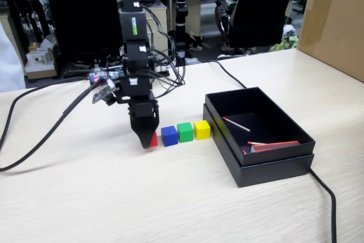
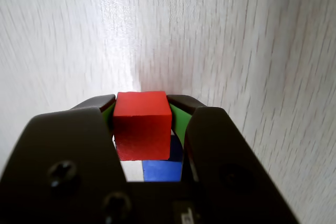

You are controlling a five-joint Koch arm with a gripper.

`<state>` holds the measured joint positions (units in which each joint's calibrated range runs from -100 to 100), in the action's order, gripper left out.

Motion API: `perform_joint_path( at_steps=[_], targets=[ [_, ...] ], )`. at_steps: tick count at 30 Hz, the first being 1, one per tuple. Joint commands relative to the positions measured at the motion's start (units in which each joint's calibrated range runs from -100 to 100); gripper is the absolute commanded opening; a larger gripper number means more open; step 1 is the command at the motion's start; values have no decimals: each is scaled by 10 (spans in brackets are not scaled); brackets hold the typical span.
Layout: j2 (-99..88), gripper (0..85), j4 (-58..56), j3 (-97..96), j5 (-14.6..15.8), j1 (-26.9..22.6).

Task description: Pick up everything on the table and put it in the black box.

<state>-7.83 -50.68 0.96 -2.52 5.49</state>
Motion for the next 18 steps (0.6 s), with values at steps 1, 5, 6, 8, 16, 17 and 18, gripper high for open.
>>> perform_joint_path(
  at_steps=[1,5,6,8,16,17,18],
  targets=[
    [-171,73,-5,39,-10,-8],
    [-242,73,-6,78,0,-57],
    [-245,73,-8,93,4,-69],
    [-231,73,-27,151,18,-111],
    [-19,74,-45,295,43,-197],
    [8,76,-51,308,45,-202],
    [26,76,-53,316,48,-205]
  ],
)
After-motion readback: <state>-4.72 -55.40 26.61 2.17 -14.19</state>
